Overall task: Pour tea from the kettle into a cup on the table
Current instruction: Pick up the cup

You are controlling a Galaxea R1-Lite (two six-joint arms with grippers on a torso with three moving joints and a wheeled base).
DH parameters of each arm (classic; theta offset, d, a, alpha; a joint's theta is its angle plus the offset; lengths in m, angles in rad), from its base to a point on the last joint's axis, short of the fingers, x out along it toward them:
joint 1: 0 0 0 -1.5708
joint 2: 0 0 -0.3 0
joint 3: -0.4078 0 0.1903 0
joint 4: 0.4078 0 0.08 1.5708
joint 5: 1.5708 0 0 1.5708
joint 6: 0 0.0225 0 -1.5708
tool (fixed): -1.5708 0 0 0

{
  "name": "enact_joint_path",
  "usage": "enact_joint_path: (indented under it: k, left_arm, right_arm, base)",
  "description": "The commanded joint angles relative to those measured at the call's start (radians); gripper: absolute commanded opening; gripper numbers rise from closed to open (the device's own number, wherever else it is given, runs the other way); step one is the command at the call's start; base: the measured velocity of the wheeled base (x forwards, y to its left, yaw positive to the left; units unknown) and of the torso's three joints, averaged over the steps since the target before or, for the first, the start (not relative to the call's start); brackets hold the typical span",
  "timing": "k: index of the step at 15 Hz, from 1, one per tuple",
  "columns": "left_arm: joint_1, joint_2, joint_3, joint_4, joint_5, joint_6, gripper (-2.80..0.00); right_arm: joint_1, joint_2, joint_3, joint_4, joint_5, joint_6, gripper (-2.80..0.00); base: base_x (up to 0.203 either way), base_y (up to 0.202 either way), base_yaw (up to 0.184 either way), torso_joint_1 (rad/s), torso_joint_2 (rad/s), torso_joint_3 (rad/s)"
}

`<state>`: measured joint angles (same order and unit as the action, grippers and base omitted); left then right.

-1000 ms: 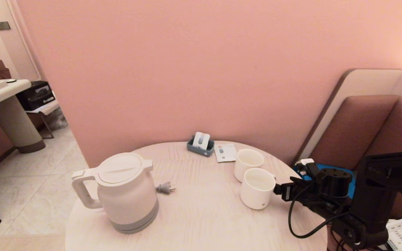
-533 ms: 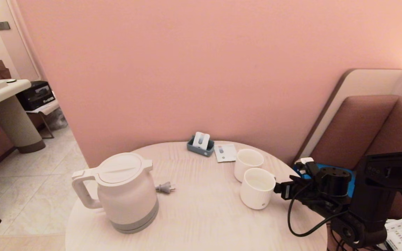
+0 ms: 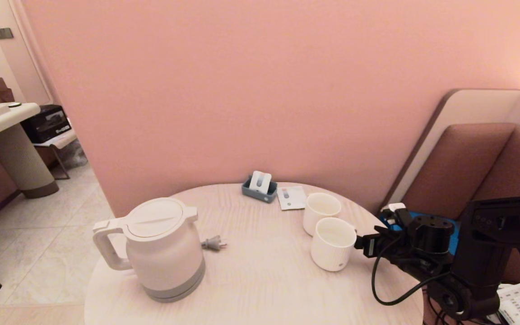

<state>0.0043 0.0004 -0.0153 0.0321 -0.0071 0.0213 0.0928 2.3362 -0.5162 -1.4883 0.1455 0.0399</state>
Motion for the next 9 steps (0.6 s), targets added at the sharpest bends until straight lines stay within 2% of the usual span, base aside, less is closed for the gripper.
enact_joint_path:
  k: [1,9]
  left_arm:
    - [0.000,0.000,0.000,0.000,-0.001,0.000,-2.80]
    - [0.001,0.000,0.000,0.000,-0.001,0.000,-2.80]
  right_arm:
    - [0.002,0.002,0.001,-0.008,0.000,0.000,0.00]
    - [0.008,0.002,0.004,-0.007,-0.001,0.000,0.00]
  base:
    - [0.000,0.000,0.000,0.000,0.00,0.000]
    - [0.000,0.000,0.000,0.000,0.00,0.000]
